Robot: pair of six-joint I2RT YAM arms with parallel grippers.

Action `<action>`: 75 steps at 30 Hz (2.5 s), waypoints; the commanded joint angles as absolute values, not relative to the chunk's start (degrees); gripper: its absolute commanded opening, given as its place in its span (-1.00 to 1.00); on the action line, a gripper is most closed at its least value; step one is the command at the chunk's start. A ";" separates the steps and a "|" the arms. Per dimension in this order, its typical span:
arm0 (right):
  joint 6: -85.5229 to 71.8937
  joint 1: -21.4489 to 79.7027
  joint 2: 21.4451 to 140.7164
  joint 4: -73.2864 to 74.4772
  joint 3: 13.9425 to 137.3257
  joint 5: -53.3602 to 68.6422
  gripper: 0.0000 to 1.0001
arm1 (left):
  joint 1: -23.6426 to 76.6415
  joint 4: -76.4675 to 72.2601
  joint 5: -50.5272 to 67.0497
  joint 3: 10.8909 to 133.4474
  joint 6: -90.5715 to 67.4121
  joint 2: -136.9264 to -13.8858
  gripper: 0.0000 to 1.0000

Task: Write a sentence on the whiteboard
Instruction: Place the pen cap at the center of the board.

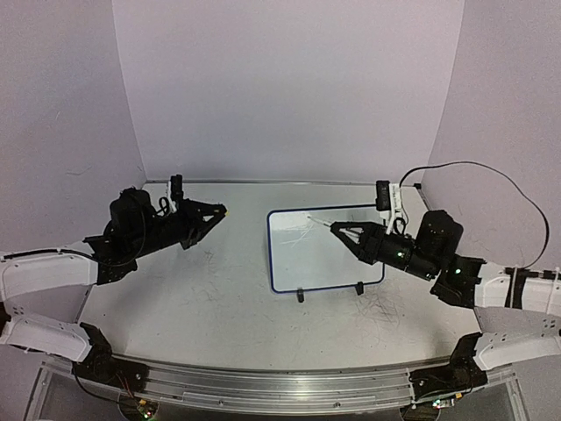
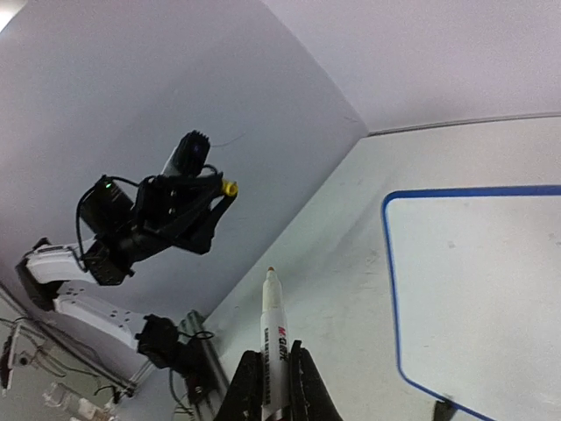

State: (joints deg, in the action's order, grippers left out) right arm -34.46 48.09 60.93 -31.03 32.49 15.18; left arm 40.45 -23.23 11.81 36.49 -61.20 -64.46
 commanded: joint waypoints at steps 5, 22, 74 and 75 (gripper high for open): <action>-19.63 48.04 51.03 -12.34 37.31 -1.90 -1.00 | 40.88 -13.51 16.14 34.31 -53.41 -78.71 -1.00; -18.84 48.05 46.99 -12.83 36.01 -3.59 -1.00 | 45.45 -1.04 -3.71 42.08 -43.50 -89.73 -0.98; -19.82 48.04 45.07 -13.10 32.81 -7.72 -1.00 | 48.89 13.85 -19.30 54.51 -37.26 -99.62 -0.22; -19.89 48.04 45.10 -13.10 32.75 -7.75 -1.00 | 48.87 13.87 -19.22 54.60 -37.24 -99.07 -0.20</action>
